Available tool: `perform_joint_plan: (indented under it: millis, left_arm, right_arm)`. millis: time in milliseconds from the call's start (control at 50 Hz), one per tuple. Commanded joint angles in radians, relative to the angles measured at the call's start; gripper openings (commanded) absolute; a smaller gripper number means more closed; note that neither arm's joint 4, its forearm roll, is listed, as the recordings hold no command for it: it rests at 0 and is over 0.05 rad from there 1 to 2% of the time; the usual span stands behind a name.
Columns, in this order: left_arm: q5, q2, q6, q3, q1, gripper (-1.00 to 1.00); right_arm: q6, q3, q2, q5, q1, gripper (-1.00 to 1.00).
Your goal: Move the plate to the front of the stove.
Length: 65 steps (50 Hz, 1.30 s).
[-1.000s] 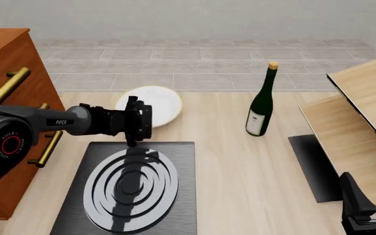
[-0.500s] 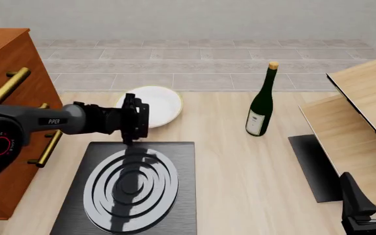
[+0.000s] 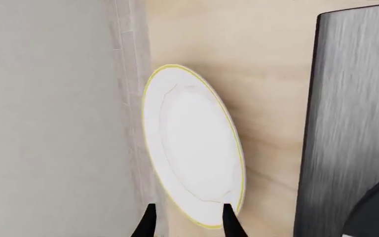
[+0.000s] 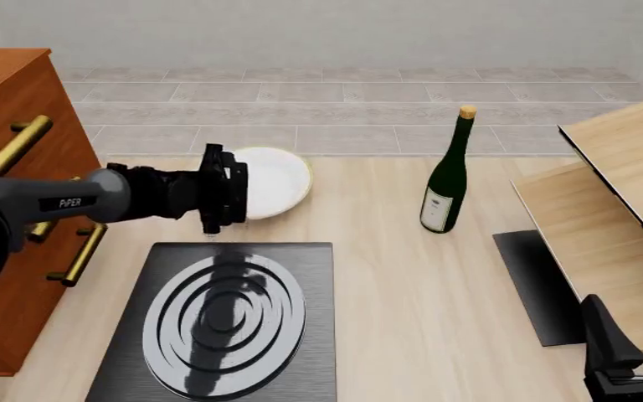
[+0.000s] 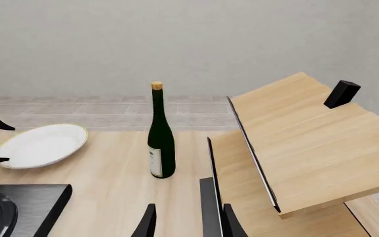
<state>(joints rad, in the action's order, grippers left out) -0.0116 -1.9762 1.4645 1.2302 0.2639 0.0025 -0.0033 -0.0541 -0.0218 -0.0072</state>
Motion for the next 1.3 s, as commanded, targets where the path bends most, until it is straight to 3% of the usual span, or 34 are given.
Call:
perform_joint_plan:
  millis: [20,120,560,1300]
  left_arm:
    - [-0.004,0.032,-0.005,0.015,-0.005,1.00]
    - [0.000,0.053,-0.057,0.058,0.027,1.00]
    - [-0.100,0.091,-0.056,0.057,-0.001,1.00]
    - [-0.216,0.140,-0.128,0.089,-0.030,1.00]
  right_arm:
    - [0.000,0.000,0.000,0.000,0.000,1.00]
    - [0.000,0.000,0.000,0.000,0.000,1.00]
    - [0.000,0.000,-0.001,0.000,0.000,1.00]
    - [0.000,0.000,0.000,0.000,0.000,1.00]
